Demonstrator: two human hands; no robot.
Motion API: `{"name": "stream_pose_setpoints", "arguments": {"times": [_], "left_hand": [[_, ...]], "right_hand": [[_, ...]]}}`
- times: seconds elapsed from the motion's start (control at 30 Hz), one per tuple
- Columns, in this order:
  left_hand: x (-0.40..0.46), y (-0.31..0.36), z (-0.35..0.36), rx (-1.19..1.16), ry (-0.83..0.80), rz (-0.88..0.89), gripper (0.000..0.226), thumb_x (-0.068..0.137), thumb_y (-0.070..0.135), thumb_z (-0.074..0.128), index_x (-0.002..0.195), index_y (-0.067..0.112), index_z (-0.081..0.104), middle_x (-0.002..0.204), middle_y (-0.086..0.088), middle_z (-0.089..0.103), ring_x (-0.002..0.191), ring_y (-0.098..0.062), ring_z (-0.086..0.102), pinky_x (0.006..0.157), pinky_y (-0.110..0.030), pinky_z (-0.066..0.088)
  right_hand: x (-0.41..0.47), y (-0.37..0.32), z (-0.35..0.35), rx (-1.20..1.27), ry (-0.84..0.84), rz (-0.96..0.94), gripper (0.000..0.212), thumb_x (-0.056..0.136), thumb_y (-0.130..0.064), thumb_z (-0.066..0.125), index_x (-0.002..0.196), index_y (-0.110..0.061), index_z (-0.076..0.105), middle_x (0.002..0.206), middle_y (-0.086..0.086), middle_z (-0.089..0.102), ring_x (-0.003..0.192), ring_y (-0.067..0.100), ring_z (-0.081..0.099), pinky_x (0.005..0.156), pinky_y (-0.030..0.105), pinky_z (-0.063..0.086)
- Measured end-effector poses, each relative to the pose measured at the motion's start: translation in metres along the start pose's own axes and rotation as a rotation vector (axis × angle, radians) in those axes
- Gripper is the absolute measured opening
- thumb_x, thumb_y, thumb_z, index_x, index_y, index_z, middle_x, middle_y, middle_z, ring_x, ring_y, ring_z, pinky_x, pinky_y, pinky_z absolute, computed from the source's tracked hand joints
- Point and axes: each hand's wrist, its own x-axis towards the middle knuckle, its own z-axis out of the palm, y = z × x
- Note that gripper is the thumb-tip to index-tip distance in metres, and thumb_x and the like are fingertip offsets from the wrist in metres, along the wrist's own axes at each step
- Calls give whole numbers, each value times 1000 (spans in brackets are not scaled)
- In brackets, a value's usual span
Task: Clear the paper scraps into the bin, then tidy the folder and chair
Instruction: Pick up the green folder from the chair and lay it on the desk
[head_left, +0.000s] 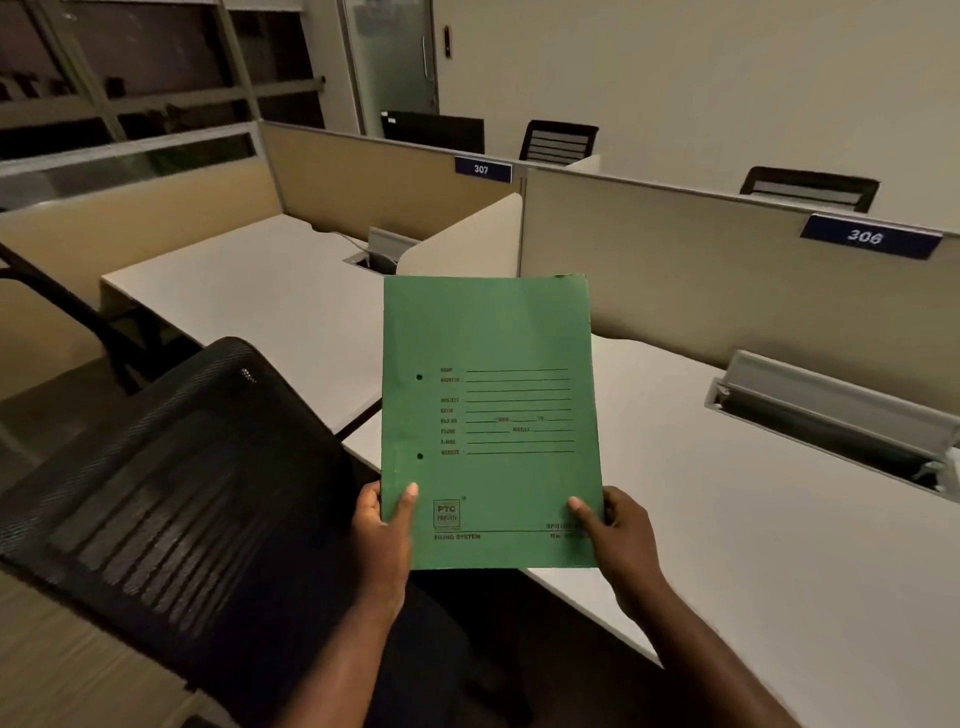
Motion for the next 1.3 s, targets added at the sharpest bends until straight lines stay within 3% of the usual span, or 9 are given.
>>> {"name": "stream_pose_setpoints", "arguments": {"times": [0.2,0.47,0.53,0.7,0.9,1.07,1.3], "left_hand": [[21,-3,39,19,-48,-40,6,87,26,67,91,25,64,86,-3,74,71,-15,73,52,-25,56],[72,-13,89,173,-223,-98,6,88,26,66,93,24,63,85,0,74,69,-16,73,56,-35,60],[85,-10,106,214,-256,-78,6,88,28,66,92,26,62,86,3,73,70,-15,72,57,-34,60],[107,-2,142,298,-325,-30,11,86,32,68,86,28,58,84,10,70,67,-3,67,49,-14,46],[158,3,217,400,-456,11,13,89,32,64,95,21,58,89,5,69,76,-11,66,56,-23,45],[190,-18,291,495,-537,-13,18,90,28,63,104,20,57,91,3,68,75,-9,66,55,-20,44],[235,-65,368,613,-595,-68,23,89,29,63,109,19,57,95,0,69,79,-13,67,60,-23,48]], "right_hand": [[45,-7,-19,111,30,52,10,89,-25,66,96,-18,69,93,-1,74,84,20,69,71,38,54],[101,1,-28,166,128,147,9,90,-22,65,96,-17,69,90,2,76,76,23,73,69,43,60],[116,0,-30,153,183,155,9,90,-25,65,93,-18,69,89,1,76,75,22,73,70,44,60],[152,-8,-43,113,311,124,9,90,-30,64,89,-21,67,88,-1,74,76,20,71,70,40,59],[204,9,-61,74,423,177,13,91,-30,63,87,-18,65,87,3,73,76,22,70,70,41,58],[268,42,-80,35,485,305,15,90,-29,64,84,-15,66,87,8,72,77,28,68,76,47,57],[356,98,-96,-6,479,428,23,87,-26,67,99,-6,68,98,11,72,85,30,67,83,45,54]]}}
